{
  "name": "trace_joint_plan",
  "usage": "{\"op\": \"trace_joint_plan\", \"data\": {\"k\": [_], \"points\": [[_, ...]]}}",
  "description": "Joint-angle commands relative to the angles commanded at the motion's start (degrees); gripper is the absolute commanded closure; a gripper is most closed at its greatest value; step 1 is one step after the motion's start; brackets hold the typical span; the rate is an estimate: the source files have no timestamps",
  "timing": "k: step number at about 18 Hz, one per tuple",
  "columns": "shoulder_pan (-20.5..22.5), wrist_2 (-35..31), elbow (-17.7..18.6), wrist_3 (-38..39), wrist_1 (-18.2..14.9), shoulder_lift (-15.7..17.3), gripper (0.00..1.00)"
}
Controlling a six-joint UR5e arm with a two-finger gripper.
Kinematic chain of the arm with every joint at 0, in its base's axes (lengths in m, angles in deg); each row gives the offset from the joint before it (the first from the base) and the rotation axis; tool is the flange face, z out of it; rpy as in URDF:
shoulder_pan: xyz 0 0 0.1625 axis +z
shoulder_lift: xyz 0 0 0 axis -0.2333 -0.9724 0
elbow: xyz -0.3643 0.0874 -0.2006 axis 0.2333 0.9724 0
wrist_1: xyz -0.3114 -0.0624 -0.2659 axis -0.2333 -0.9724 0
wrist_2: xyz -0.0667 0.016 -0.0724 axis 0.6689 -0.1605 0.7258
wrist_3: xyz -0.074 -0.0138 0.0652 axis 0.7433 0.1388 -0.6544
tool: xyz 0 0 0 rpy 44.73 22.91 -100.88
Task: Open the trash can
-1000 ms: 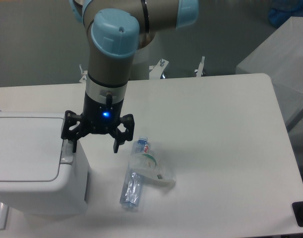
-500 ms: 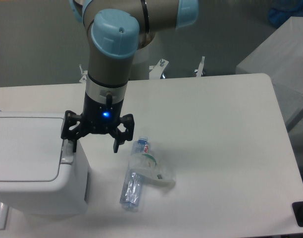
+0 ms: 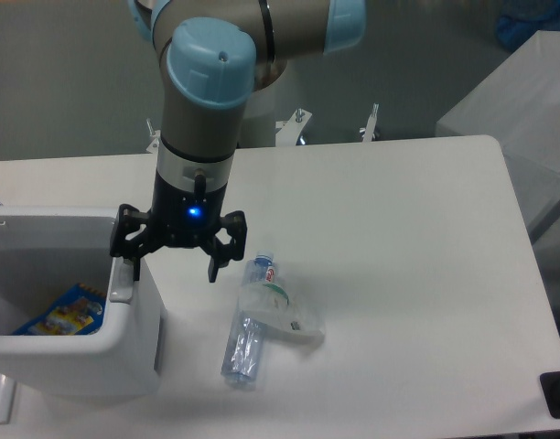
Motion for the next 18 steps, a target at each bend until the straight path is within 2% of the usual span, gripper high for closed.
{"op": "trace_joint_plan", "data": {"k": [2, 5, 10, 14, 16, 18], "points": [[0.61, -0.26, -1.24, -0.17, 2.98, 0.00, 0.00], [4.65, -3.85, -1.24, -2.97, 6.77, 0.26, 0.00], [8.17, -12.12, -0.19, -8.25, 6.51, 0.09, 0.00], [9.58, -19.75, -0.36, -22.29, 5.90, 0.00, 0.00], [11.07, -21.00, -0.10, -26.88, 5.46, 0.09, 0.00], [12.82, -21.27, 0.60, -29.43, 2.75, 0.44, 0.00]]}}
